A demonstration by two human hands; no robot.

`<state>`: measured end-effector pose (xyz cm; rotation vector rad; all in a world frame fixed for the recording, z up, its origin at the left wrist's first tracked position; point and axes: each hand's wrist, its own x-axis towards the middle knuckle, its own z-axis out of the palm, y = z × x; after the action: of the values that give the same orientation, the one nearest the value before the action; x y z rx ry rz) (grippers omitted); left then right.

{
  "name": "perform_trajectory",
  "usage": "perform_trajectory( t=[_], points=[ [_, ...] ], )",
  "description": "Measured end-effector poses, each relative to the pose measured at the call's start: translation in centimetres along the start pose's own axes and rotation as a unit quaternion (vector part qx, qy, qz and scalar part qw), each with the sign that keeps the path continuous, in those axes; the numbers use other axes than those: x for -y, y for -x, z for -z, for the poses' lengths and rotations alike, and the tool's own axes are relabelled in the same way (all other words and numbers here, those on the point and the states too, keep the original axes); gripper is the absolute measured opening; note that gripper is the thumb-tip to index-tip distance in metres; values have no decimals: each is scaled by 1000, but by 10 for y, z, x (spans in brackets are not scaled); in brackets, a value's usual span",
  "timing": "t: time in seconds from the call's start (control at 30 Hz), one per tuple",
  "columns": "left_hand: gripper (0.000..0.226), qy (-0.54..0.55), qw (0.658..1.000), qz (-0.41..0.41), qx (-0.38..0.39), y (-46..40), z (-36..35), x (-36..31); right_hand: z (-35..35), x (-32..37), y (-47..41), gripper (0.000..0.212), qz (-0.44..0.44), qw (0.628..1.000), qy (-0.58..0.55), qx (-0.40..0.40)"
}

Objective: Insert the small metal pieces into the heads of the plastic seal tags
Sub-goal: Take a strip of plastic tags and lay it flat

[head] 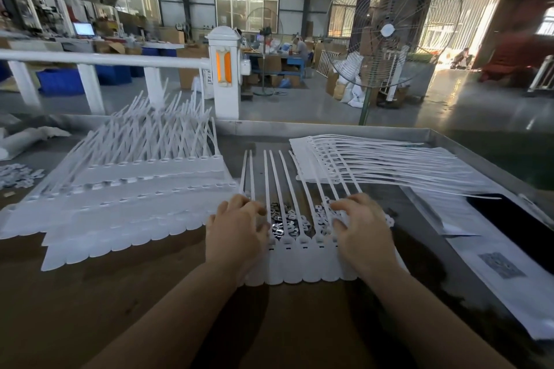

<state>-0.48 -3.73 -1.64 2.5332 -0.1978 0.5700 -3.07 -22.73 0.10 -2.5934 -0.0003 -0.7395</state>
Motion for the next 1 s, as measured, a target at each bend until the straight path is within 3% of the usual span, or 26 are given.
perform_trajectory(
  t=[0.17, 0.63, 1.0],
  points=[
    [22, 9, 999, -25, 26, -4, -13, -8, -31, 31, -6, 21, 56, 997, -48, 15],
    [10, 45, 998, -24, 33, 3, -15, 2, -46, 22, 0, 20, 31, 995, -93, 18],
    [24, -5, 997, -41, 59, 6, -11, -1, -44, 23, 1, 20, 12, 994, -109, 23]
  ],
)
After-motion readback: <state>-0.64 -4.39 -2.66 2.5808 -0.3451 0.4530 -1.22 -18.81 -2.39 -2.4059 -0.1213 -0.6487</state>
